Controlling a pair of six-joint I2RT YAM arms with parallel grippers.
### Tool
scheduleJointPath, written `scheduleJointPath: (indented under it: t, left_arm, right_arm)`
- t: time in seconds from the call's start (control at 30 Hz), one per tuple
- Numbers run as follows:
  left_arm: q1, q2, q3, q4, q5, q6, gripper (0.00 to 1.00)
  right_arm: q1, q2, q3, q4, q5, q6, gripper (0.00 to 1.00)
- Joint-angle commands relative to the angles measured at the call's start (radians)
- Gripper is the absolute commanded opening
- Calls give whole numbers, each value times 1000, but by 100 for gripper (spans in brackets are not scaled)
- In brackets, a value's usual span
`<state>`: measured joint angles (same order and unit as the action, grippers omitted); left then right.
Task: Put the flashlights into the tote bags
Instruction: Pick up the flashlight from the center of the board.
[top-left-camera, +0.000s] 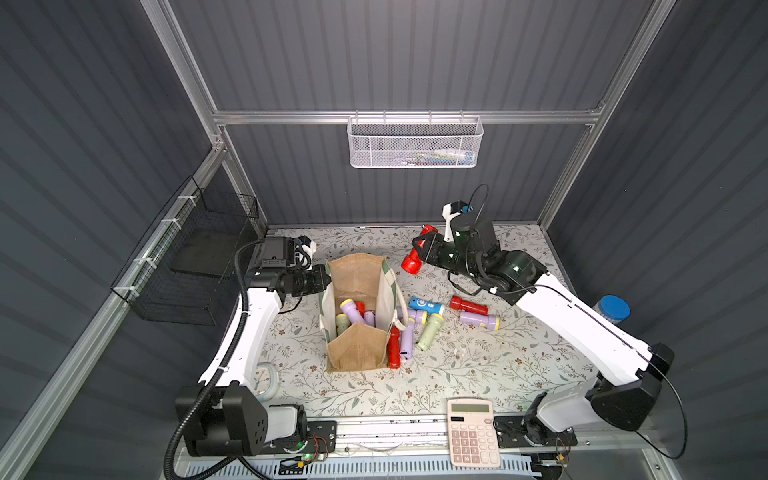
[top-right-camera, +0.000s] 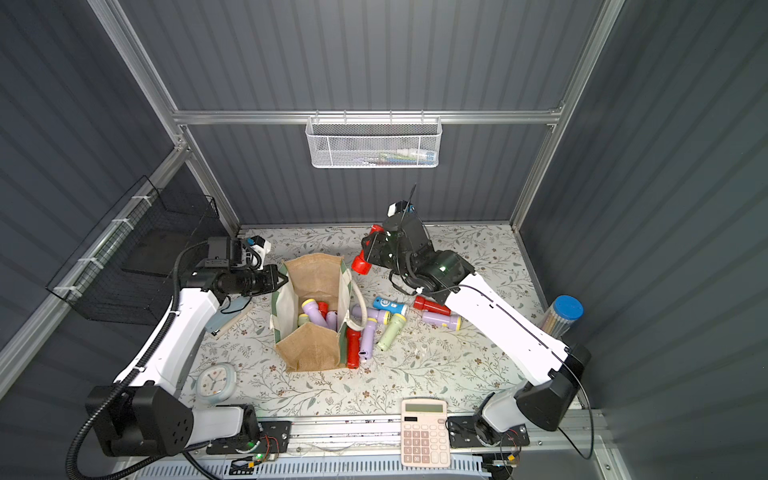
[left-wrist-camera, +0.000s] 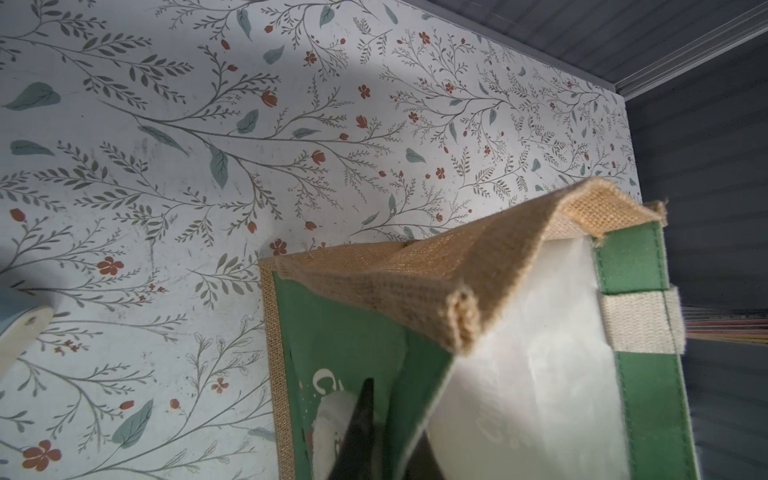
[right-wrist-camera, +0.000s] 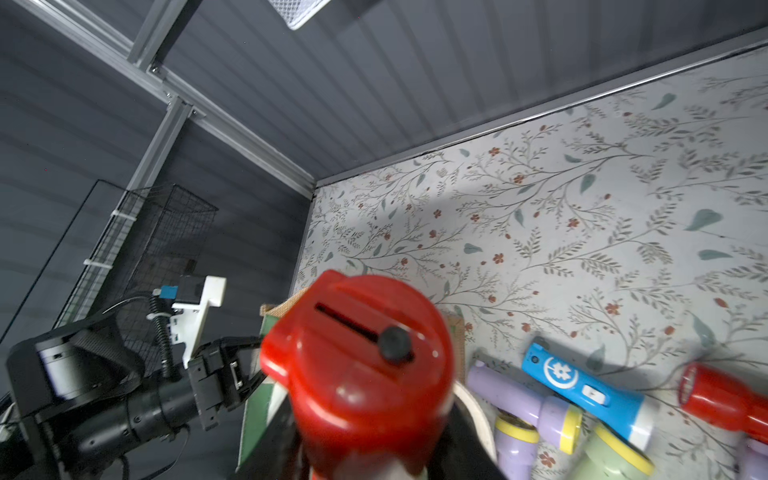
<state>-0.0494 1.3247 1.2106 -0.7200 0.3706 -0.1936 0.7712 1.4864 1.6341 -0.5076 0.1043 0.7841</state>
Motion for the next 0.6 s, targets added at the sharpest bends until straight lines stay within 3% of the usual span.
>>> scheduleJointPath:
  t: [0.0,0.57]
  left_arm:
    - [14,19,12,-45,-2,0,7]
    - [71,37,-9,-18,34,-32,6]
  right_arm:
    - [0,44,58,41,-129,-31,21]
    - [124,412,437,-135,-380,-176,22]
